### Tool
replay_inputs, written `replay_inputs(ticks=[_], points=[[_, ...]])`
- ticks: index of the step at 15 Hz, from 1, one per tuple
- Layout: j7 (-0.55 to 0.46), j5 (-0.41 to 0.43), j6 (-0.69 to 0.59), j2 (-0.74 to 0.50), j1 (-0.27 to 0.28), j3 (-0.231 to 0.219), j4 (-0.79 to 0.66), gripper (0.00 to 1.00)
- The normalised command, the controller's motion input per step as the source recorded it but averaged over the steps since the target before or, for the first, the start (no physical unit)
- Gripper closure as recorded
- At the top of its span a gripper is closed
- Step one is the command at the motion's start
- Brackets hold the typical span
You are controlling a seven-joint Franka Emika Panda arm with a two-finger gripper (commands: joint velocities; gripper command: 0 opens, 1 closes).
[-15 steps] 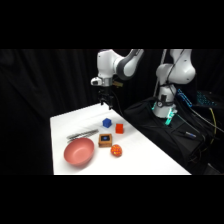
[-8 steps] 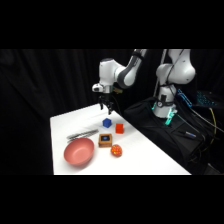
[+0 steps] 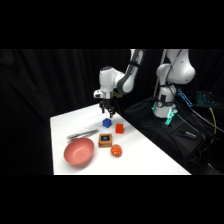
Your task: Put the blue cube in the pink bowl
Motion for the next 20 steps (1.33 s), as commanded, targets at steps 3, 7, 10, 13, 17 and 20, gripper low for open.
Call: replay_inputs(ticks=[3,7,10,13,17,20], points=[[-0.21,0.047,0.16,0.19,-0.178,0.127,0.12,0.0],[-0.28,0.131,0.12,0.17,-0.199,0.18,0.13,0.0],[-0.29,0.18,0.1,0.18,-0.188,0.187,0.16,0.0],[-0.3,0.217,0.09,0.18,-0.199,0.192,0.15,0.0],[-0.21,0.129,0.12,0.17,-0.146,0.12,0.14,0.0],[-0.13,0.08,0.11,0.15,-0.117,0.085,0.12,0.0]])
